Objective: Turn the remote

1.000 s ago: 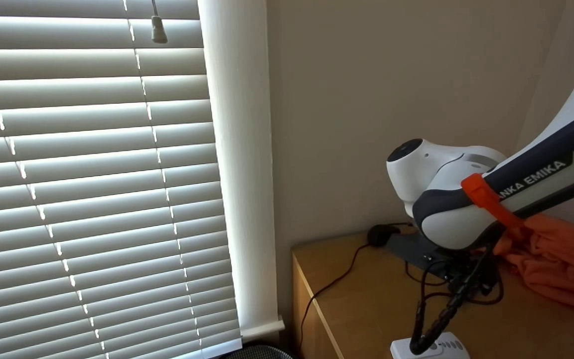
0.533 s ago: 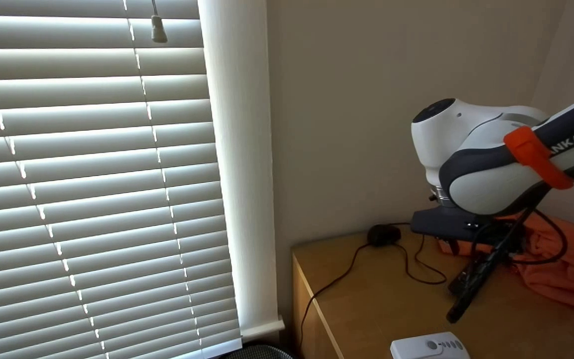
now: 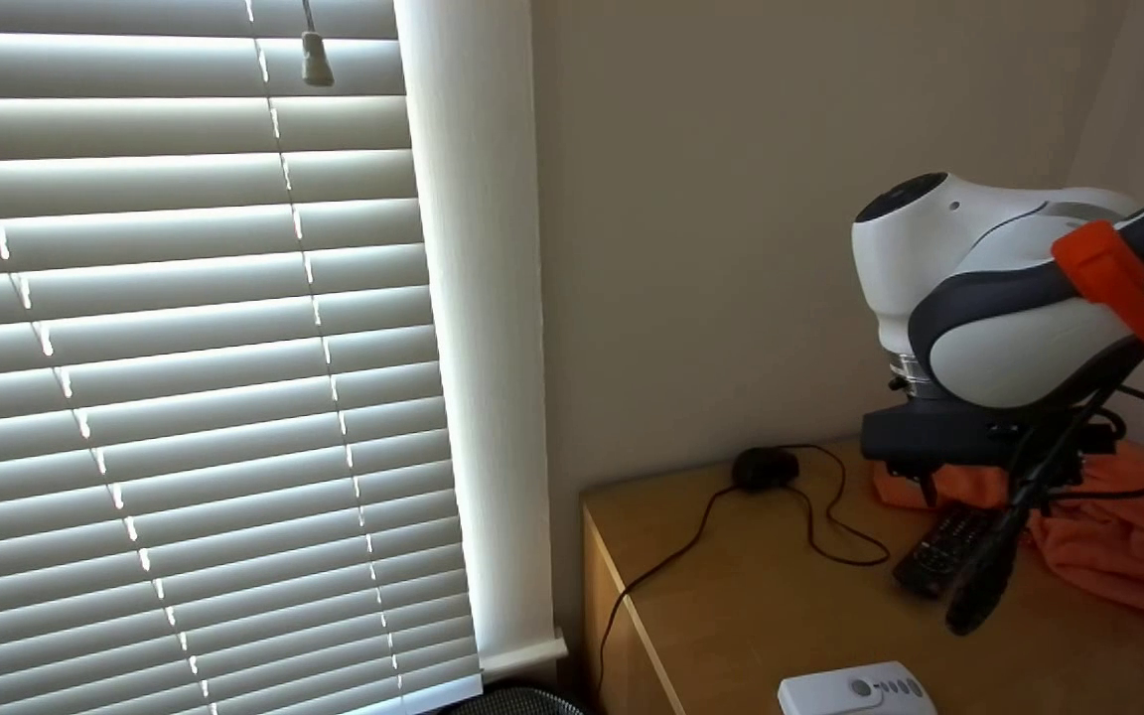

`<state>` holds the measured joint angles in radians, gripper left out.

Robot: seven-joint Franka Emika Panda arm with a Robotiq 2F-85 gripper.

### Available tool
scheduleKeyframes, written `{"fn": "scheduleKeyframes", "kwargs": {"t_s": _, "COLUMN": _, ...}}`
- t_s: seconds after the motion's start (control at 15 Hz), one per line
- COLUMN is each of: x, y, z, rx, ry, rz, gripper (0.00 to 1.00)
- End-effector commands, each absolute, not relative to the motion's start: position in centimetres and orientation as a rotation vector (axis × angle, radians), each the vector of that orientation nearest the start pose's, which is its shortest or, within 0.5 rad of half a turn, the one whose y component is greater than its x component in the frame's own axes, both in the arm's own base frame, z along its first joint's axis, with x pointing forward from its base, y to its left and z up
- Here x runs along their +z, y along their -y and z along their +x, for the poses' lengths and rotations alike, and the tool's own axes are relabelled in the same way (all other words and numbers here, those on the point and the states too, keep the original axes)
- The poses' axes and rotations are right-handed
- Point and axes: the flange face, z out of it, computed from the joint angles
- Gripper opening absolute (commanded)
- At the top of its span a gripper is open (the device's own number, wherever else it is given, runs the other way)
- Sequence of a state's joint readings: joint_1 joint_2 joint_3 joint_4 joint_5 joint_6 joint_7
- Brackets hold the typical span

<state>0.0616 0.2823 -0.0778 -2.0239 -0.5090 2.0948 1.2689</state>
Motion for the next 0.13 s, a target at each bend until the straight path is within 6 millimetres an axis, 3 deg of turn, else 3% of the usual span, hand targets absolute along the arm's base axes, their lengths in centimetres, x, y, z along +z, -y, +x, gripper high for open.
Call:
{"fn": "scheduleKeyframes", "kwargs": {"t_s": 0.0, "x": 30.05, "y": 3.17, "z": 57.56, "rx": -0.158, "ry": -1.696, "rz": -3.186, "gripper": 1.0}}
{"fn": "scheduleKeyframes", "kwargs": {"t_s": 0.07, "x": 30.1, "y": 3.18, "z": 57.63, "rx": -0.16, "ry": -1.696, "rz": -3.186, "gripper": 1.0}}
